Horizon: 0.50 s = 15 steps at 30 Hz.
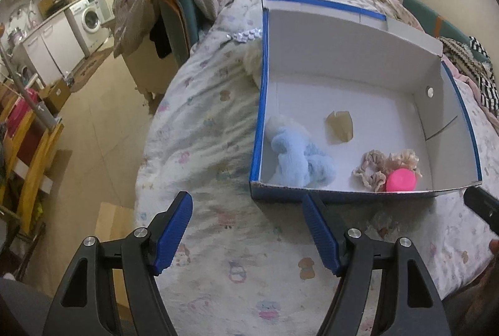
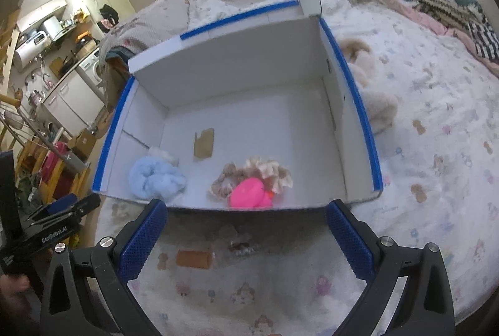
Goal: Organize soft objects
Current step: 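Raise both open tools out of the box toward the items on the bed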
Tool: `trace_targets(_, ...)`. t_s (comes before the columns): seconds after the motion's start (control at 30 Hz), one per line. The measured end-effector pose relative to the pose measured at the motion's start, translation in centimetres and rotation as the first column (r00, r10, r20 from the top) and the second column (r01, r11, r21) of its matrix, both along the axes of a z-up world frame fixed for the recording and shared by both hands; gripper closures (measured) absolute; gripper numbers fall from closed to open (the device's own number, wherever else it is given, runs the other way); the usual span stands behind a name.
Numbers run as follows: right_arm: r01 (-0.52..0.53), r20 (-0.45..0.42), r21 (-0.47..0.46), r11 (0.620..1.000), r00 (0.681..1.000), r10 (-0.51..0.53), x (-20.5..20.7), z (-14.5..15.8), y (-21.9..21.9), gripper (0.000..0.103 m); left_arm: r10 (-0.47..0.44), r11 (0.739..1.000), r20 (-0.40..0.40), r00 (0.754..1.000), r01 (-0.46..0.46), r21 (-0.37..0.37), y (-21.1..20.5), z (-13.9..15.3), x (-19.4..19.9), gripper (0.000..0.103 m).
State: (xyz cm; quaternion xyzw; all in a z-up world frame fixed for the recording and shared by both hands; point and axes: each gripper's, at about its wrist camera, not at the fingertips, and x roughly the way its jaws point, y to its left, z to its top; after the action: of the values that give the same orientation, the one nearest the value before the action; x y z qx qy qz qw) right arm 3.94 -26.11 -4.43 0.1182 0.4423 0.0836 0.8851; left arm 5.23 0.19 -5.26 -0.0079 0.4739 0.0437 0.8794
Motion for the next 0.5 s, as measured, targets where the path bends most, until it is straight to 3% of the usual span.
trace_targets(0.27,-0.053,-0.173,-0.008,0.999,0.984,0.051,0.8,-3.3,1.4,0.000,0.012,1.000,-0.050,0.999,-0.012,-0.004,-0.1,-1.5,0.4,0.032)
trace_targets(0.5,0.003,-0.302,0.023,1.000,0.953,0.003,1.8,-6.4,0.7,0.000,0.053,0.999,-0.103,0.993,-0.053,0.004,0.4,-3.1,1.4,0.032)
